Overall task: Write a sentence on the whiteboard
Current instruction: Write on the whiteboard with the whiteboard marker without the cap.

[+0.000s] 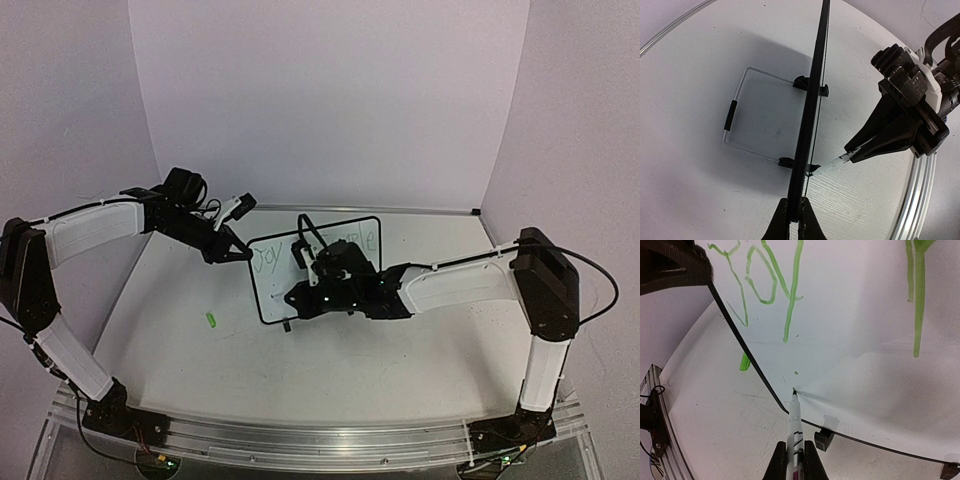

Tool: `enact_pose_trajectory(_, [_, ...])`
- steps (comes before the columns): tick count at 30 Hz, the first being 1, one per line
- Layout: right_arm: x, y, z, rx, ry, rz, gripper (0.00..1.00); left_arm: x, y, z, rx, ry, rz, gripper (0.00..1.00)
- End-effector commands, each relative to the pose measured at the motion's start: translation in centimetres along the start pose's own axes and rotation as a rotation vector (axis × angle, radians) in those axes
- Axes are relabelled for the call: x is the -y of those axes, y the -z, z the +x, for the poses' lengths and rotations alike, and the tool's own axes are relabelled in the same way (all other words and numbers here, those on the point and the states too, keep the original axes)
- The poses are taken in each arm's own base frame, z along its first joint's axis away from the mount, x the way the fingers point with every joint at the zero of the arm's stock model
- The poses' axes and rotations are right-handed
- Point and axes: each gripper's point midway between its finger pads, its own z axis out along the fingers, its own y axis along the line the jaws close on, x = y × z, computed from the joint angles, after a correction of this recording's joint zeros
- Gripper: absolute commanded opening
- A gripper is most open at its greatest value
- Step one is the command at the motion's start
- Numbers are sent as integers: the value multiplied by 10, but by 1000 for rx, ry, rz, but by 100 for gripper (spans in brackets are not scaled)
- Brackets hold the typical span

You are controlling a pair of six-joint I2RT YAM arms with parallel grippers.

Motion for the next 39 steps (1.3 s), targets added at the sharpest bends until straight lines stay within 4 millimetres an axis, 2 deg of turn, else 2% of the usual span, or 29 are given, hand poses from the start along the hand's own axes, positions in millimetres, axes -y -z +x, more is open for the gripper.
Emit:
enact_pose_trajectory(1, [3, 0, -18, 53, -15, 49, 0, -13, -7, 17, -75, -10, -63, 0])
enact_pose_trajectory(7, [11, 10, -28, 98, -24, 103, 0, -13, -7, 16, -74, -12, -61, 0])
enact_pose_trajectory(21, [9, 29, -45, 150, -25, 112, 0, -12, -9, 17, -78, -11, -57, 0])
enact_pose_trajectory(39, [20, 3, -1, 22, -44, 121, 0, -12, -9, 17, -79, -12, -58, 0])
